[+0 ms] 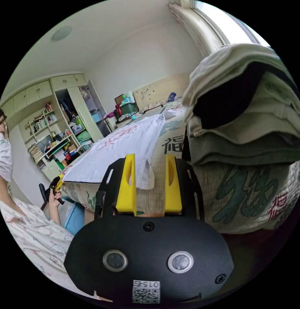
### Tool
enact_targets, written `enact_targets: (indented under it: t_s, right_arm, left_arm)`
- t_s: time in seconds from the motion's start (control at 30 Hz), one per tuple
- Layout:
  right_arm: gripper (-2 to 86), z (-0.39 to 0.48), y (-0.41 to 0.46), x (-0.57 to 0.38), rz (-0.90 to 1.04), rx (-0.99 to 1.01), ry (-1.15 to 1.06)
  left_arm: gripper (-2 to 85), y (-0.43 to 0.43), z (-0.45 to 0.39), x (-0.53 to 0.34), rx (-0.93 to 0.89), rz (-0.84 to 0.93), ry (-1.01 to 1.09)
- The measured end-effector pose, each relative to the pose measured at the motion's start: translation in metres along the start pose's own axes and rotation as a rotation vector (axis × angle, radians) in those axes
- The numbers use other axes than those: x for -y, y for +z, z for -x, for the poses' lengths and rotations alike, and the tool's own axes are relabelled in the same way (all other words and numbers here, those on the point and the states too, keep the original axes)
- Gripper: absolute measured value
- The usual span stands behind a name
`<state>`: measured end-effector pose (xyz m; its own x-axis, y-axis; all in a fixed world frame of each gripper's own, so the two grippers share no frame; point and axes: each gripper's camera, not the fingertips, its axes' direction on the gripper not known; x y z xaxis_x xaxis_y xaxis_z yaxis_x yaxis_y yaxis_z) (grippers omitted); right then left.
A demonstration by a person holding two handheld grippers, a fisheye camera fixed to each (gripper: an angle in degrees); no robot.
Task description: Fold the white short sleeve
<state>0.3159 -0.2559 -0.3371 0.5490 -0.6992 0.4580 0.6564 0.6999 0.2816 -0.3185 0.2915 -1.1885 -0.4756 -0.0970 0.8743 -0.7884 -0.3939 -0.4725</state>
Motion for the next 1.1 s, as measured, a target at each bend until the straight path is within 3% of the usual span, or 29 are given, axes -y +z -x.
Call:
enact_targets:
  t_s: [0.17,0.27,0.47,0.6,0.67,0.83,1.0,1.1]
  right_arm:
    - [13.8,-0.011,0.013,-0.04,-0.043,0.014,-0.016]
    - [5.8,-0.02,0.024,-0.057,-0.041,0.065,-0.01]
    - [0.1,-0.043,0.011,-0.09,-0.151,0.104,0.009]
    - [-0.3,-0.053,0.017,-0.11,-0.139,0.123,0.009]
    - [-0.2,-0.059,0.03,-0.122,-0.112,0.046,0.029]
    - [0.7,-0.062,0.049,-0.143,-0.123,0.079,0.015]
    - [9.2,-0.048,0.064,-0.15,-0.097,0.081,-0.047]
    - [8.6,-0.035,0.088,-0.153,-0.038,0.111,-0.103]
  left_arm:
    - [10.7,-0.017,-0.028,-0.025,0.035,0.001,0.048]
    - [5.8,-0.013,-0.041,-0.03,-0.011,0.08,0.071]
    - [0.6,-0.07,-0.067,-0.033,-0.072,-0.019,0.094]
    - [0.3,-0.096,-0.081,-0.036,-0.06,-0.048,0.108]
    - [0.4,-0.098,-0.083,-0.038,-0.036,-0.022,0.092]
    - [1.7,-0.099,-0.101,-0.033,0.021,0.051,0.102]
    - [6.6,-0.125,-0.132,-0.008,0.069,0.017,0.164]
    - [7.4,-0.126,-0.148,0.011,0.064,0.057,0.195]
